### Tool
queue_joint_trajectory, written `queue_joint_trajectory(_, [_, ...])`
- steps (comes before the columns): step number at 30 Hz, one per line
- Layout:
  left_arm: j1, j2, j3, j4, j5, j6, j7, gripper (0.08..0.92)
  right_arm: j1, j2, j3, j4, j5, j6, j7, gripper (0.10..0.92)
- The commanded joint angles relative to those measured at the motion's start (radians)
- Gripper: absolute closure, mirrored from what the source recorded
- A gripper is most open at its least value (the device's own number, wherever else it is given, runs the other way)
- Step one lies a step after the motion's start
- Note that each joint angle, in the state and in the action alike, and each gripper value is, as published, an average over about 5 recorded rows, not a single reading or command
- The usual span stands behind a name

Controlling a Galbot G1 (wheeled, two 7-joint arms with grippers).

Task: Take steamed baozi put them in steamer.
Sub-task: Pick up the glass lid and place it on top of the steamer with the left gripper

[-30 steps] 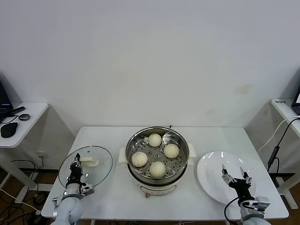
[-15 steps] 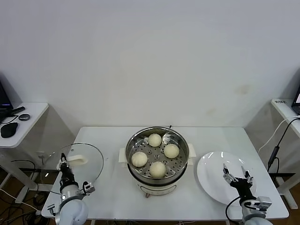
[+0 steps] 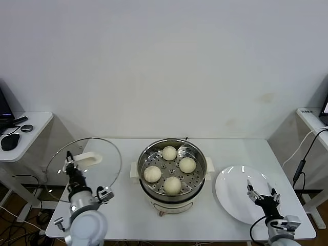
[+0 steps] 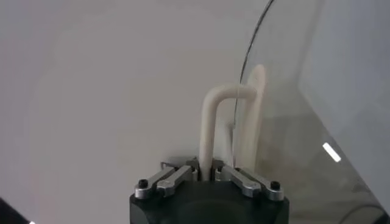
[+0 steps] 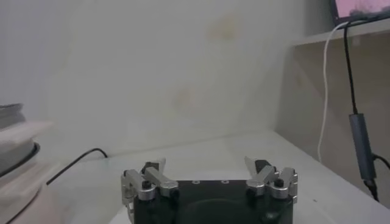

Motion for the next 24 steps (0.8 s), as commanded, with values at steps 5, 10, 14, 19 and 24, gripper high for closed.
queue_joint_trajectory(5, [-0.099, -0.097, 0.357, -0.072, 0.120, 0.041, 0.150, 0.824, -0.053, -0.018, 0.013, 0.031, -0.007, -0.025, -0.019, 0.203])
queue_joint_trajectory(10, [-0.139, -0.082, 0.473, -0.065, 0.058, 0.041, 0.183, 0.824, -0.087, -0.021, 0.014, 0.056, -0.019, -0.033, -0.030, 0.203])
queue_joint_trajectory(14, [-0.199, -0.075, 0.543, 0.001, -0.014, 0.042, 0.187, 0.824, -0.087, -0.014, 0.011, 0.057, -0.028, -0.032, -0.029, 0.203])
queue_joint_trajectory(19, [-0.267, -0.087, 0.588, 0.114, -0.076, 0.042, 0.145, 0.824, -0.092, -0.009, 0.011, 0.067, -0.035, -0.035, -0.028, 0.203])
queue_joint_trajectory(24, [-0.298, -0.104, 0.594, 0.184, -0.130, 0.041, 0.100, 0.824, -0.101, -0.004, 0.012, 0.072, -0.043, -0.034, -0.027, 0.203])
